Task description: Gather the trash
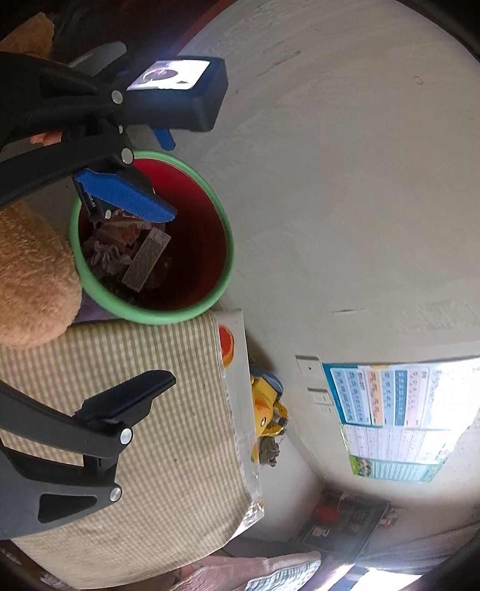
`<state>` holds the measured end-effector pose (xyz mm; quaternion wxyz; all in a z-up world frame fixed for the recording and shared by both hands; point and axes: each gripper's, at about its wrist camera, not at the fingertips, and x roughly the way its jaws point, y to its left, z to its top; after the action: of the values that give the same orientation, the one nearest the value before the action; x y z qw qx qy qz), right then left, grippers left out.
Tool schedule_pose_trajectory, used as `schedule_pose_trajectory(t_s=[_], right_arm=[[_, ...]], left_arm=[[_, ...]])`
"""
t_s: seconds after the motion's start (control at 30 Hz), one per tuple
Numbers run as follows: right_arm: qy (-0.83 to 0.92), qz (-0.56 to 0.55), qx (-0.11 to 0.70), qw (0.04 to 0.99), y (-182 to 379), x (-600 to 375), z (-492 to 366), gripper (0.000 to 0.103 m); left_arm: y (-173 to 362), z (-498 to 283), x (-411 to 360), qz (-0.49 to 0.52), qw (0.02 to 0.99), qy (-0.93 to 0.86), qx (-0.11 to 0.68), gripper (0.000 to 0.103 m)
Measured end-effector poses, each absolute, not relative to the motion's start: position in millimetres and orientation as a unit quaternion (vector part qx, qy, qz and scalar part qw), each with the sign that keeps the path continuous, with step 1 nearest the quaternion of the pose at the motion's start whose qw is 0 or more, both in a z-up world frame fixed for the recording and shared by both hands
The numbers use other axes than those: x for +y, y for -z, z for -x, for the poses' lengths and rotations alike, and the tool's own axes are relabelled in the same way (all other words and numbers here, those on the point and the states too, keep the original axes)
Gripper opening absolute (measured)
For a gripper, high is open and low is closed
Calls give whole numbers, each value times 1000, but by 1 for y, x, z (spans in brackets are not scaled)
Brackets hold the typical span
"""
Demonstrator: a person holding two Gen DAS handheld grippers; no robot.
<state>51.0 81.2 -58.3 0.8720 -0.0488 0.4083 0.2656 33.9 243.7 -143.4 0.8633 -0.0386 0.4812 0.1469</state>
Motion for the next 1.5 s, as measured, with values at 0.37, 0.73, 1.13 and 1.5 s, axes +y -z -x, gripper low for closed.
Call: schedule_pose_trajectory(t_s=[0.37,0.73,1.13,1.5], right_arm=[[-217,-2,393,893,44,8,-33,87],[-97,-40,229,968,-16,-102,17,96],[-11,-101,153,983,-35,-174,44,96],[14,-110,152,982,-28,-183,43,96]], left_arm=[[119,-27,184,41,880,-92,465,97],[26,-4,101,66,969,-52,230,98],[-12,-3,38,5,979,-111,174,98],[-8,4,37,22,980,-47,191,98]])
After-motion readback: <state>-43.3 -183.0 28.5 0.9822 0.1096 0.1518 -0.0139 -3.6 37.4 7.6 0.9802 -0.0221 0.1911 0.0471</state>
